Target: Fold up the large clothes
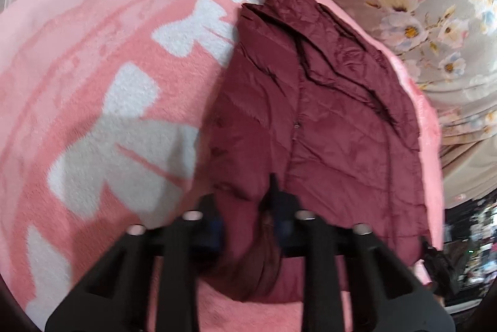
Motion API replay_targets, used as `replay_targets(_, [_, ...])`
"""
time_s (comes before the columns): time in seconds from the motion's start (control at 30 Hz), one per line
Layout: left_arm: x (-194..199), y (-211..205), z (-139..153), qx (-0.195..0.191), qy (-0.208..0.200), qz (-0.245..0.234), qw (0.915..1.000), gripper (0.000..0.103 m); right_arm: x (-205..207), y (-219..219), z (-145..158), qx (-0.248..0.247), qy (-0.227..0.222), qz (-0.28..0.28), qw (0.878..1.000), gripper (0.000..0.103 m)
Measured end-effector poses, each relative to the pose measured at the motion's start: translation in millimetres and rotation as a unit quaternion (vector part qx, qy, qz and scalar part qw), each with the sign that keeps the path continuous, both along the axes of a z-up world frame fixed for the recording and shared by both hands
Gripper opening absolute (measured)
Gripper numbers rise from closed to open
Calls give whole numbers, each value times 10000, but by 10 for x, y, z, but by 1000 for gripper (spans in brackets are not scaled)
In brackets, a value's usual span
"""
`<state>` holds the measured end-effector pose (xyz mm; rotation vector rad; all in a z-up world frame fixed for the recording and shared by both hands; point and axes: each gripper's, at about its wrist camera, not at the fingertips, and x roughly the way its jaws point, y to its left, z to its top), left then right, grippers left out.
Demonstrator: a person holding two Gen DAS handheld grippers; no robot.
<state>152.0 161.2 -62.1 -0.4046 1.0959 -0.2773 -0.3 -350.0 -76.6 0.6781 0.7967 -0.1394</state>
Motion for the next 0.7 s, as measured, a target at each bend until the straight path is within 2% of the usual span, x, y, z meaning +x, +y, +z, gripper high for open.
replay_targets(0.07, [-97, 43, 113, 2, -147, -49, 9999, 11, -81, 48, 132, -64, -178, 74, 9998, 7])
replay_targets(0.27, [-528, 176, 643, -53, -519, -269, 9983, 9, -666, 290, 776, -719, -841, 352, 9932, 5])
replay_targets(0.5, [-1168, 513, 1491, -326, -1146, -269, 9925, 8, -1414, 517, 1752, -1380, -1762, 529, 9732, 5])
replay_targets(0.6, [-1258, 551, 1933, -336, -1647, -198, 9856, 8, -1422, 511, 2087, -1472, -2187, 428, 9637, 5])
replay_targets(0.7, [-1072, 436, 2181, -125, -2023, -194, 9790, 8, -1124, 369, 2198, -1365, -2378, 295, 9612, 5])
